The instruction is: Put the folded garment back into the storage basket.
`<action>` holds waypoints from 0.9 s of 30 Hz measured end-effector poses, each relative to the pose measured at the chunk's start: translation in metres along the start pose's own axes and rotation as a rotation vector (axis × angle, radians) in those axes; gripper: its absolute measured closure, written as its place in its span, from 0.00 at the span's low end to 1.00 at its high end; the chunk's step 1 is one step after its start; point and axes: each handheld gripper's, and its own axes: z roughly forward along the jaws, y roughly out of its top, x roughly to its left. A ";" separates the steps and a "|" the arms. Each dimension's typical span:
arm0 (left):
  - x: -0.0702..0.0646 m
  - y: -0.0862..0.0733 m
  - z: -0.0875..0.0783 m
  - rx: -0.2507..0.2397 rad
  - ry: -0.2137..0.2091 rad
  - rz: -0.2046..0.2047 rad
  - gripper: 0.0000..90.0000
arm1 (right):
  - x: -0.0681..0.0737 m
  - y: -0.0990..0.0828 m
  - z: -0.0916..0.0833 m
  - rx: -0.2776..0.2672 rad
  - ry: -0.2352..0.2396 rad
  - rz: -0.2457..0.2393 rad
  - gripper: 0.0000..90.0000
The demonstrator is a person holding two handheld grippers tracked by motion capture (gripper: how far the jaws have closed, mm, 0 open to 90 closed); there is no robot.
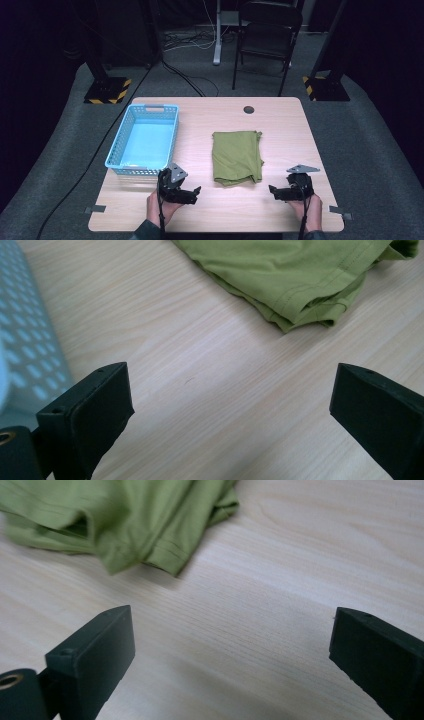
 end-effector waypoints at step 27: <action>0.028 -0.006 -0.006 -0.007 0.016 -0.029 0.01 | -0.006 0.000 -0.009 -0.014 -0.024 -0.021 0.05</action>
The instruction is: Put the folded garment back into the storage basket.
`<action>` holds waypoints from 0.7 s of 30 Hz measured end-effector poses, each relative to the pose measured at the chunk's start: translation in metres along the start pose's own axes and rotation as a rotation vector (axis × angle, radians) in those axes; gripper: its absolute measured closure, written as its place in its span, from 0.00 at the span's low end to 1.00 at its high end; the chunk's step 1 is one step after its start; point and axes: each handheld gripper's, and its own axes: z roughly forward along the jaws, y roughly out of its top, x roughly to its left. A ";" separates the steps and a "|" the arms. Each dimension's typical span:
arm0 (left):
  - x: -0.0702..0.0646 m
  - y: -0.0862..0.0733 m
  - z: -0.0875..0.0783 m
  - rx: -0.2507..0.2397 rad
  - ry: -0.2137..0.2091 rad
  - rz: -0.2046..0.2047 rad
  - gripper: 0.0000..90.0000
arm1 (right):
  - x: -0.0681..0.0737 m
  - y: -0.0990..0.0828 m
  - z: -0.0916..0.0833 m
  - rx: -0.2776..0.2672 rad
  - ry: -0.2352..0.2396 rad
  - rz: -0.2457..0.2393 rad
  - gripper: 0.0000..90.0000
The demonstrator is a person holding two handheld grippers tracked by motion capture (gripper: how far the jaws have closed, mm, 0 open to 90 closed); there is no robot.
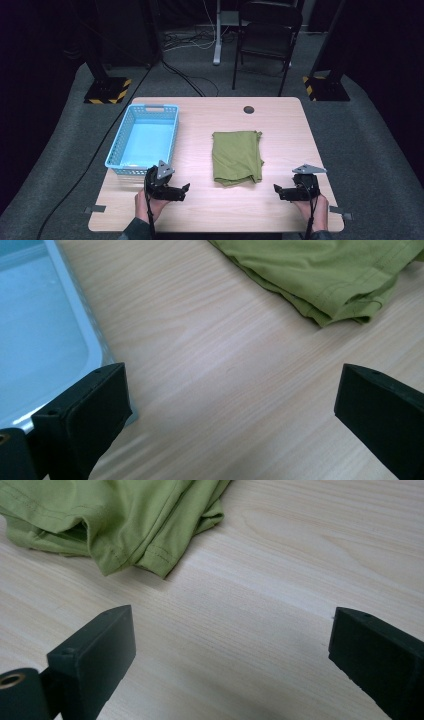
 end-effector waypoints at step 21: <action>-0.016 0.022 0.021 -0.033 -0.037 0.063 0.01 | 0.009 0.009 0.009 -0.001 0.013 -0.030 0.05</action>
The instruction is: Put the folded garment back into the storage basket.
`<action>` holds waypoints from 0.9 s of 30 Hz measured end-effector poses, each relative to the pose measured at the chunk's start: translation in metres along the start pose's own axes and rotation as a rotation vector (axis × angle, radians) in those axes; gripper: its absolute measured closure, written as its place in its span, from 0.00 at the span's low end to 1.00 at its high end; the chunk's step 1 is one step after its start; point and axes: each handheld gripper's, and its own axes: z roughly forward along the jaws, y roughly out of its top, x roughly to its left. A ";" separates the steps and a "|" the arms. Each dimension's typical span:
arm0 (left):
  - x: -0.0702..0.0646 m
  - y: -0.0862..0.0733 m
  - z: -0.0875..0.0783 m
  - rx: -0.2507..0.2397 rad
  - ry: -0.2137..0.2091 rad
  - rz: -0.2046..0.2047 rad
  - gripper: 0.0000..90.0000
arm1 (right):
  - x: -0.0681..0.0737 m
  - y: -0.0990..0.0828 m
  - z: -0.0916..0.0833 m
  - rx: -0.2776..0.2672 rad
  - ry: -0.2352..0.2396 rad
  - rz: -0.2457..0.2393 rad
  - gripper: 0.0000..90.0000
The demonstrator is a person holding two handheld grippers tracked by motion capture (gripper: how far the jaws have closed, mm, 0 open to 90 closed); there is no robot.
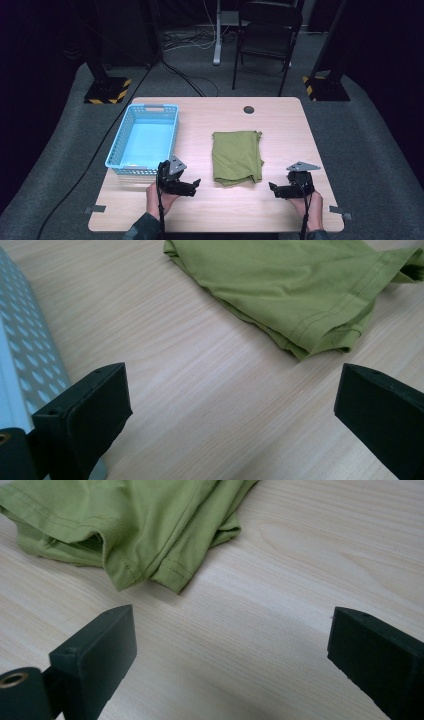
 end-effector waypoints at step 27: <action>-0.008 0.024 0.031 0.035 -0.028 0.023 0.03 | 0.007 0.014 0.015 0.006 0.027 -0.055 0.06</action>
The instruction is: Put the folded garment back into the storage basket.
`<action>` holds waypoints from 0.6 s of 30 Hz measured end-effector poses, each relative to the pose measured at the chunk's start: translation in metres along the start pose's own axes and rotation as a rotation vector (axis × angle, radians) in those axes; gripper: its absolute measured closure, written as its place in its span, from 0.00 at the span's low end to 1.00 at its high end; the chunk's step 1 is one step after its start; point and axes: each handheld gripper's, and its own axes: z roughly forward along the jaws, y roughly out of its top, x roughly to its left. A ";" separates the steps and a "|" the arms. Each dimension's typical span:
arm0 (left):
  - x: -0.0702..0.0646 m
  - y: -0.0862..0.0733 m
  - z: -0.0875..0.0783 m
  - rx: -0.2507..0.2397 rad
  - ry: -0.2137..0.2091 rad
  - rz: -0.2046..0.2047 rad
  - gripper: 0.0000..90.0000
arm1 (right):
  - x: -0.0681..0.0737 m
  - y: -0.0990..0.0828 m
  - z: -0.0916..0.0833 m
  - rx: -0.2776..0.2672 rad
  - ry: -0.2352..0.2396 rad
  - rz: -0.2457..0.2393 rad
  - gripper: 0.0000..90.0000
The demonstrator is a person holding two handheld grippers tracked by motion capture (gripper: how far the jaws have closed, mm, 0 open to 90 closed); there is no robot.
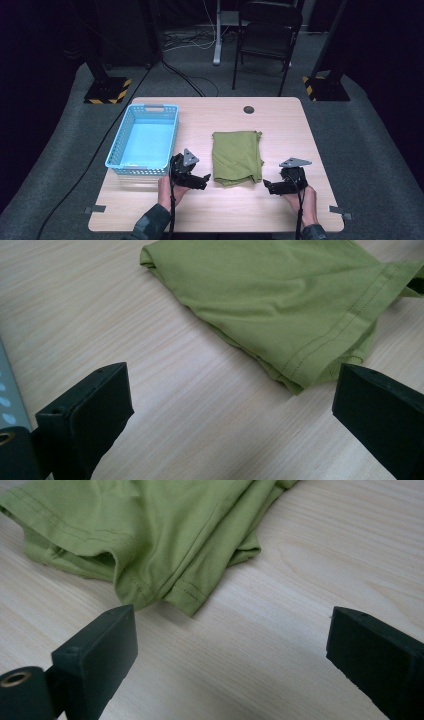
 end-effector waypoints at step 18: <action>0.003 0.010 0.013 0.019 0.000 -0.008 0.03 | 0.007 0.010 0.007 -0.004 0.010 -0.040 0.07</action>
